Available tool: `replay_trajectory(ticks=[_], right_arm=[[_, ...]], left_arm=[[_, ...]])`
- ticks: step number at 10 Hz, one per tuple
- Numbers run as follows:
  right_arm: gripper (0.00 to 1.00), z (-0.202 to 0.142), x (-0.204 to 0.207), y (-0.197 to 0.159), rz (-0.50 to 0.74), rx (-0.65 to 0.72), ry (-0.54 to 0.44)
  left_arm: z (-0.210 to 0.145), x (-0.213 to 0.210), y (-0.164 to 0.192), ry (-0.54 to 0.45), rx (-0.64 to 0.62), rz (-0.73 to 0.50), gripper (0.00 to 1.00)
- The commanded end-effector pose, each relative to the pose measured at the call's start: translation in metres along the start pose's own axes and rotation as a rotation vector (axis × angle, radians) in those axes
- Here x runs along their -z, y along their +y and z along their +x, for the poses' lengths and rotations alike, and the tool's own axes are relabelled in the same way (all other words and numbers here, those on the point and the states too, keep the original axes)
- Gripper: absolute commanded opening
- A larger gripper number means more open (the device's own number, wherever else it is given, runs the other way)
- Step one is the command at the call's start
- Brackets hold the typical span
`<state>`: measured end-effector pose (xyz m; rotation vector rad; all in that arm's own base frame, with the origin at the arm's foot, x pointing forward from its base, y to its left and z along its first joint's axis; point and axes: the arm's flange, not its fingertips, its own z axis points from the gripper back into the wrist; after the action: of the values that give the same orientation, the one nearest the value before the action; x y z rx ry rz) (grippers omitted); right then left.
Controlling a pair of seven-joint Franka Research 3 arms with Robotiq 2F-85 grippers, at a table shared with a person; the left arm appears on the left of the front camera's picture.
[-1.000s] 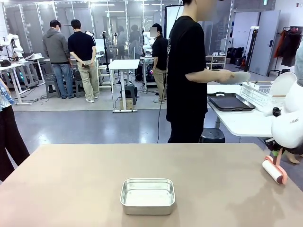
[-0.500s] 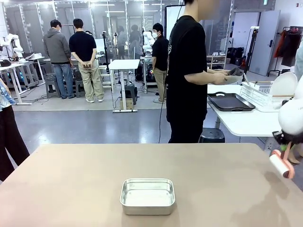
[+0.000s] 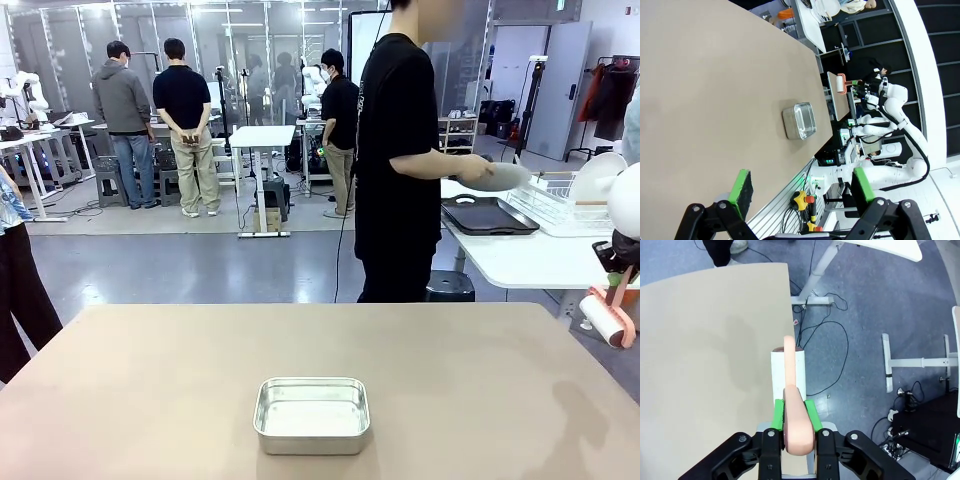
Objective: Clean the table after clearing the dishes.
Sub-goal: When the right (or left) Handle tray is removed, use the right hand (or left hand) to clean the right (or left) side of the table with the Lint Roller, then place the Lint Roller back on top of the Airtight Container.
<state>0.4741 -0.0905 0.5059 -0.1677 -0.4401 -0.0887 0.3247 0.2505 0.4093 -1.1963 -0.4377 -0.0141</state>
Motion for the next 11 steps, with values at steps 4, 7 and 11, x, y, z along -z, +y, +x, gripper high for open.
replay_trajectory(ticks=[4, 7, 11], right_arm=[[0.21, -0.0024, 0.0045, 0.0017, -0.005, -0.003, -0.001], [0.21, -0.0024, 0.0045, 0.0017, -0.005, -0.003, -0.001], [0.21, -0.0024, 0.0045, 0.0017, -0.005, -0.003, -0.001]], left_arm=[[-0.0013, -0.0025, -0.0043, 0.0, -0.013, 0.009, 1.0], [-0.0013, -0.0025, -0.0043, 0.0, -0.013, 0.009, 1.0], [-0.0013, -0.0025, -0.0043, 0.0, -0.013, 0.009, 1.0]])
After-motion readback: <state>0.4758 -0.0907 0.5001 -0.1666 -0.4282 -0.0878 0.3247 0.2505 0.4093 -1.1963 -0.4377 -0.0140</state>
